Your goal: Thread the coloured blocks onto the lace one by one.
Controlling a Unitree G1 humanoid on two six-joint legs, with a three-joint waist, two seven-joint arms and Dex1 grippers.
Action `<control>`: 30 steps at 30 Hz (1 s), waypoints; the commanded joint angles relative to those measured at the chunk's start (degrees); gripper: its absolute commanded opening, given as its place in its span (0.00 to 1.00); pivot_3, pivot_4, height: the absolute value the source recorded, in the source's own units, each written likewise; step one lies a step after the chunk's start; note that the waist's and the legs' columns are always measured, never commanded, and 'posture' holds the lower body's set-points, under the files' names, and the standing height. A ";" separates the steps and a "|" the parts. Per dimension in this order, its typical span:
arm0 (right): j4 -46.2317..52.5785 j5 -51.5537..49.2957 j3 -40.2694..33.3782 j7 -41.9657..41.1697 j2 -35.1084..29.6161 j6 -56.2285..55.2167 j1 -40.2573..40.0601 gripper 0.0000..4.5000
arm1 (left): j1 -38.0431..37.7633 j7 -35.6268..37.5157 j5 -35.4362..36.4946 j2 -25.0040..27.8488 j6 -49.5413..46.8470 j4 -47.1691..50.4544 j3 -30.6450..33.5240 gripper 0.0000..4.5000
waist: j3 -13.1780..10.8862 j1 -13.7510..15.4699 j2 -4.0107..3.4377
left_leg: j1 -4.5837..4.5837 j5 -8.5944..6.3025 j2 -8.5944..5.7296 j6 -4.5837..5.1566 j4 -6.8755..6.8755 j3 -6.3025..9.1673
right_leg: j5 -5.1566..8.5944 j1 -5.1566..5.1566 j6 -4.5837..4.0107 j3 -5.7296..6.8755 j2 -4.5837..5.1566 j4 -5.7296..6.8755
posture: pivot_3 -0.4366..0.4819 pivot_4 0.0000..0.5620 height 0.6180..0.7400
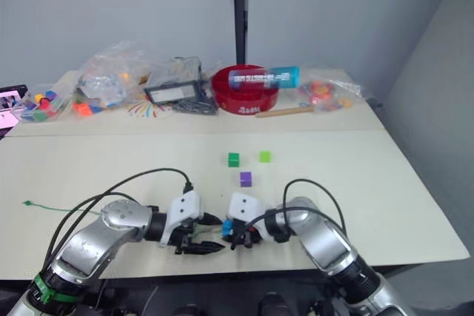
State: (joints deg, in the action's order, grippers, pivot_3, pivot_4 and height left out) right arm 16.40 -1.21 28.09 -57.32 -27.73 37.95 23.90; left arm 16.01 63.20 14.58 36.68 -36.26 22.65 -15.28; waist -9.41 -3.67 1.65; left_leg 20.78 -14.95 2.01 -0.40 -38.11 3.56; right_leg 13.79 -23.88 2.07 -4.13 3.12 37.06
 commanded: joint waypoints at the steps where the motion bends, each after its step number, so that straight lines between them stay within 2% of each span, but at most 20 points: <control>1: -2.38 1.29 3.46 1.10 0.13 1.90 -0.75 0.30 | 1.80 2.08 2.85 1.29 2.40 -0.09 2.41 0.66 | 0.00 -0.22 0.00 | 0.00 0.00 0.00 0.00 0.00 0.00 | 0.00 0.00 0.00 0.00 0.00 0.00 | 0.48 0.27 0.92; 7: -2.70 1.18 3.58 1.56 -0.02 1.94 -0.41 0.30 | 2.15 5.32 5.64 5.62 3.33 -2.50 5.56 0.66 | -0.01 -0.45 0.00 | 0.00 0.00 0.07 0.00 0.08 0.00 | 0.03 -0.09 -0.05 -0.01 -0.07 0.03 | 0.48 0.27 0.92; 11: -2.89 1.50 3.68 1.89 0.00 1.91 -0.28 0.30 | 1.29 6.12 4.60 7.90 6.48 -5.78 6.24 0.66 | -0.01 -0.44 -0.01 | 0.00 0.00 0.08 0.00 0.09 0.00 | 0.03 -0.12 -0.05 -0.01 -0.08 0.03 | 0.48 0.27 0.92; 16: -2.12 2.63 4.00 3.52 0.27 3.56 0.42 0.30 | -1.18 6.49 3.45 8.50 10.83 -6.77 4.51 0.66 | -0.01 -0.48 -0.01 | 0.00 0.00 0.09 0.00 0.11 -0.03 | 0.04 -0.13 -0.06 -0.02 -0.08 0.03 | 0.48 0.27 0.92; 24: 1.53 1.76 5.01 5.40 -0.21 6.93 -0.56 0.30 | -2.01 4.75 1.26 6.64 14.48 -9.75 2.54 0.66 | -0.01 -0.44 -0.01 | 0.00 0.00 0.18 0.00 0.13 -0.02 | 0.05 -0.15 -0.08 -0.03 -0.18 0.03 | 0.48 0.27 0.92; 27: 2.47 1.34 5.24 6.02 -0.05 7.88 -0.73 0.30 | -1.85 5.03 0.44 6.17 15.14 -10.27 1.43 0.50 | -0.01 -0.44 -0.01 | 0.03 0.00 0.21 0.00 0.13 -0.02 | 0.04 -0.19 -0.09 -0.03 -0.21 0.02 | 0.48 0.27 0.92; 29: 2.68 1.06 5.22 6.32 -0.03 8.28 -0.62 0.30 | -1.71 4.97 -0.10 6.19 15.32 -10.78 0.94 0.34 | -0.01 -0.44 -0.01 | 0.04 0.00 0.24 0.00 0.13 -0.02 | 0.05 -0.20 -0.09 -0.04 -0.25 0.02 | 0.48 0.27 0.92; 30: 2.68 0.99 5.22 6.40 -0.05 8.37 -0.54 0.30 | -1.64 4.91 -0.21 6.21 15.37 -11.03 0.84 0.29 | -0.01 -0.42 -0.01 | 0.04 0.00 0.25 0.00 0.13 -0.02 | 0.05 -0.20 -0.09 -0.04 -0.26 0.02 | 0.48 0.27 0.92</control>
State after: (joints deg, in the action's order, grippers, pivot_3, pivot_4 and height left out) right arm 21.01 -1.10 30.83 -52.00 -27.58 44.06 24.42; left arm 13.64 68.12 14.79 42.94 -21.60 11.37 -14.57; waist -9.42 -4.09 1.63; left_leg 20.82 -14.95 2.28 -0.40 -37.98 3.54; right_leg 13.85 -24.08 1.98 -4.16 2.84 37.08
